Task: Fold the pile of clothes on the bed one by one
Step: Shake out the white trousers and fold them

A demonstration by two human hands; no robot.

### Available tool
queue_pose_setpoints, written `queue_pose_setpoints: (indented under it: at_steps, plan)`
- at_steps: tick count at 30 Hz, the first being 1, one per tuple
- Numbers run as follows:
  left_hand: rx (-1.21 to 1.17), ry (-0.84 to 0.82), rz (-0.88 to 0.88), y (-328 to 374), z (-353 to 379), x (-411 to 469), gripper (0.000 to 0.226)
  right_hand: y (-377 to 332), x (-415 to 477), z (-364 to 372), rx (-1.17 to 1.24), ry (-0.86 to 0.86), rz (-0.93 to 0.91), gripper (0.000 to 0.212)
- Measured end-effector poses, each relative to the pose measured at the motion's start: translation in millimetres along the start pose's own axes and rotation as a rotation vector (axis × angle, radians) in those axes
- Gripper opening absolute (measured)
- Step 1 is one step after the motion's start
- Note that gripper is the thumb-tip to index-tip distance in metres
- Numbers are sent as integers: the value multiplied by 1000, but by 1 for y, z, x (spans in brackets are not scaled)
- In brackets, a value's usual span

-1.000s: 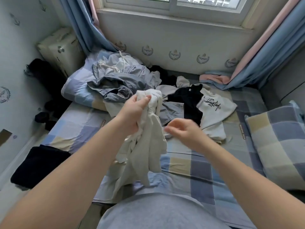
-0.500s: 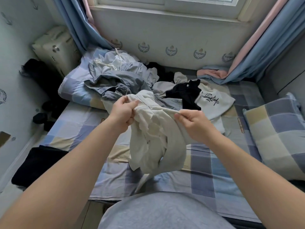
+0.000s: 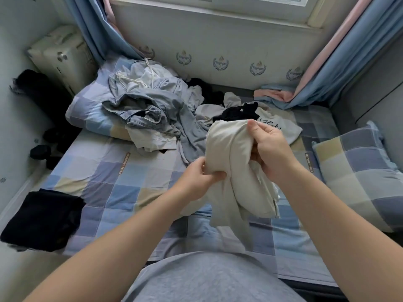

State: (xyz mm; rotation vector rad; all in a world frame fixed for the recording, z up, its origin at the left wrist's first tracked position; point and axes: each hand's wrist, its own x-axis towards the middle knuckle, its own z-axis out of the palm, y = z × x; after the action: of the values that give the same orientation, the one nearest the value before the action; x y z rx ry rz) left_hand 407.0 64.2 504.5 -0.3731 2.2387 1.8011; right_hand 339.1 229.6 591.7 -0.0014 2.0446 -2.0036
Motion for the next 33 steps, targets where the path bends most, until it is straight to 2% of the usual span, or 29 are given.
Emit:
queue_pose_setpoints:
  at_steps: [2, 6, 10, 14, 16, 17, 18, 20, 21, 22, 24, 26, 28, 30, 31, 33]
  plan:
    - [14, 160, 68, -6, -2, 5, 11, -3, 2, -8, -24, 46, -34, 33]
    - [7, 363, 149, -4, -23, 8, 21, 4, 4, -31, -128, 91, -56, 58]
    - [-44, 454, 238, 19, -40, 12, 25, 24, 5, -45, -245, 59, -8, 37]
    - [-73, 443, 370, 50, -48, 7, 24, 37, 11, -46, -385, 38, 46, 29]
    - [-59, 365, 428, 66, -51, 2, 21, 42, 11, -43, -531, 133, -31, 19]
    - [-36, 303, 453, 71, -52, 1, 18, 42, 7, -37, -561, 155, -97, 22]
    - [-5, 235, 477, 75, -52, 0, 16, 43, 1, -30, -564, 114, -183, 36]
    - [21, 120, 518, 77, -46, -2, 13, 53, -11, -10, -586, -132, -252, 59]
    - [2, 94, 531, 76, -44, -3, 11, 58, -17, 3, -598, -276, -198, 59]
    - [-25, 91, 546, 75, -43, -3, 10, 66, -21, 14, -585, -364, -104, 50]
    - [-51, 120, 562, 72, -49, 0, 9, 82, -18, 27, -539, -360, 12, 31]
    - [-23, 198, 519, 64, -64, 6, 10, 82, -14, 31, -517, -327, 10, 24]
    - [86, 365, 442, 53, -83, 17, 14, 72, -14, 33, -421, -311, 68, 20]
    - [201, 532, 298, 43, -100, 23, 5, 58, -12, 32, -264, -250, 117, 21]
    - [221, 571, 203, 41, -104, 21, 8, 51, -10, 32, -180, -204, 139, 21]
    - [212, 481, 16, 34, -103, 15, 31, 40, -3, 30, -31, -105, 184, 23]
